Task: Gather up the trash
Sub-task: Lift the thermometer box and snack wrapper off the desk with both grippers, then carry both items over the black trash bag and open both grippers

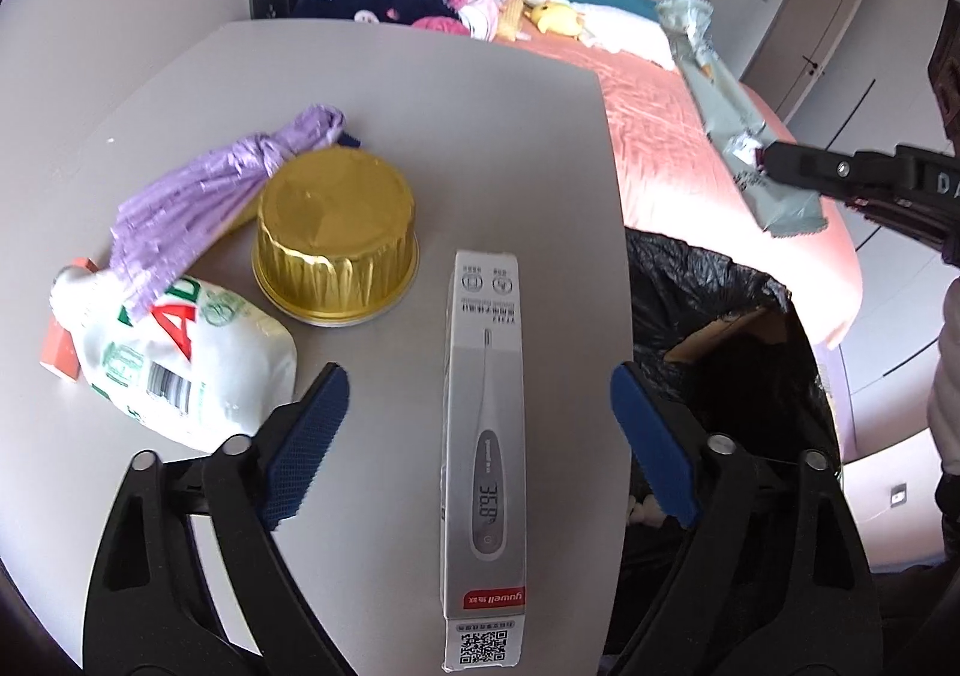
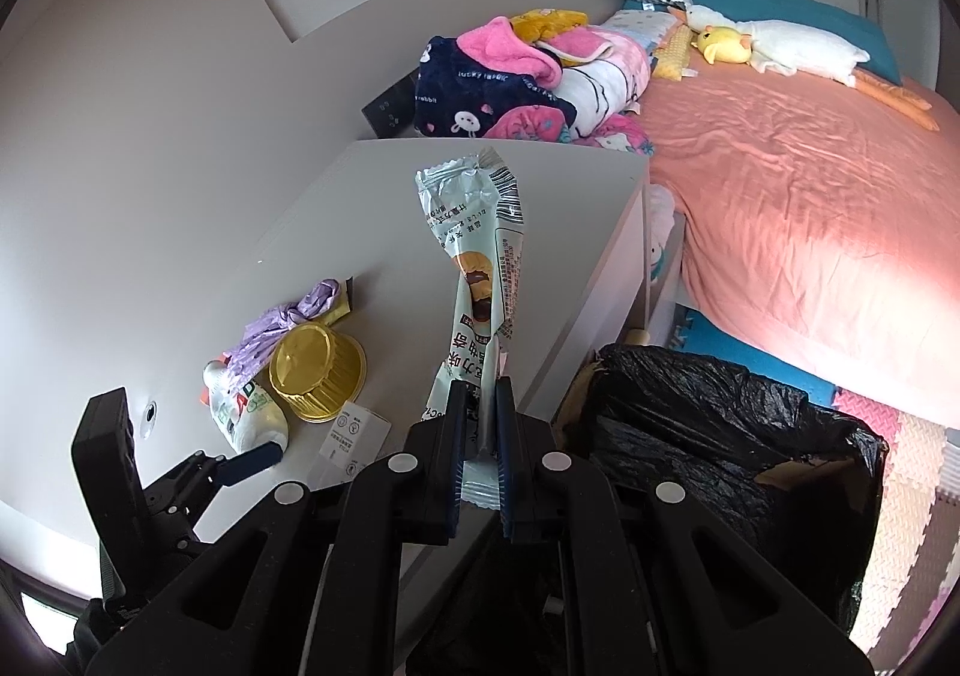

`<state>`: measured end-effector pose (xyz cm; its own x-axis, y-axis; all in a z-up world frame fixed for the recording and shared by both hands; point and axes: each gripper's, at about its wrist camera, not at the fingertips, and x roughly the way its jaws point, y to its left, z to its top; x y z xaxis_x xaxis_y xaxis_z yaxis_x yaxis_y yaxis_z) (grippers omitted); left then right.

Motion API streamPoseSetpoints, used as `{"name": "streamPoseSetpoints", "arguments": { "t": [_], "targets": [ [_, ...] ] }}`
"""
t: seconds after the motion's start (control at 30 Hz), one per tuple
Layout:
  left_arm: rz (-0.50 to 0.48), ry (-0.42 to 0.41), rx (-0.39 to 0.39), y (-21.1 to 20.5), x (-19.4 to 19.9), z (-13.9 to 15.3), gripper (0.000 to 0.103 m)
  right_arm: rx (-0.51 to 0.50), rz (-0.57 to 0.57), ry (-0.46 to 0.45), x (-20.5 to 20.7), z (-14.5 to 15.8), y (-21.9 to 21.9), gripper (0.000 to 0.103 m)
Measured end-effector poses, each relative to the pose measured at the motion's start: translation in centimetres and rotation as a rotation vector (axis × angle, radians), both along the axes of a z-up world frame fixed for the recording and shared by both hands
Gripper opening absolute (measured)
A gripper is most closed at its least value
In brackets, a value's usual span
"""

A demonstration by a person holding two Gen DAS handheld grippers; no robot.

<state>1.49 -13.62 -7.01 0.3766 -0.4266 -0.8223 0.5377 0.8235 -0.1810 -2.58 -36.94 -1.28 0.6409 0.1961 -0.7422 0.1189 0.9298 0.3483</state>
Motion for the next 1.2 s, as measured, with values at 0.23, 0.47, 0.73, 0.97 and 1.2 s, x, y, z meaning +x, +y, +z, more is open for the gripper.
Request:
{"name": "streamPoseSetpoints", "arguments": {
  "t": [0.23, 0.47, 0.73, 0.97, 1.2],
  "targets": [
    [-0.005, 0.027, 0.028, -0.2, 0.1, -1.1, 0.048, -0.001, -0.003, 0.001, -0.1, -0.1, -0.1, 0.011],
    [-0.015, 0.033, 0.041, -0.3, 0.1, -1.5, 0.030, 0.002, -0.010, -0.005, -0.5, 0.1, -0.3, 0.011],
    [0.000, 0.040, -0.004, 0.0, 0.0, -0.8, 0.027, 0.001, -0.015, -0.017, -1.3, 0.3, -0.5, 0.011],
    [-0.060, -0.003, -0.044, -1.4, -0.5, 1.5, 0.027, 0.000, -0.030, -0.026, -2.3, 0.6, -1.1, 0.010],
    [-0.131, -0.011, -0.084, -3.8, -1.2, 2.8, 0.027, 0.003, -0.060, -0.034, -3.5, 0.9, -2.2, 0.011]
  ]
}}
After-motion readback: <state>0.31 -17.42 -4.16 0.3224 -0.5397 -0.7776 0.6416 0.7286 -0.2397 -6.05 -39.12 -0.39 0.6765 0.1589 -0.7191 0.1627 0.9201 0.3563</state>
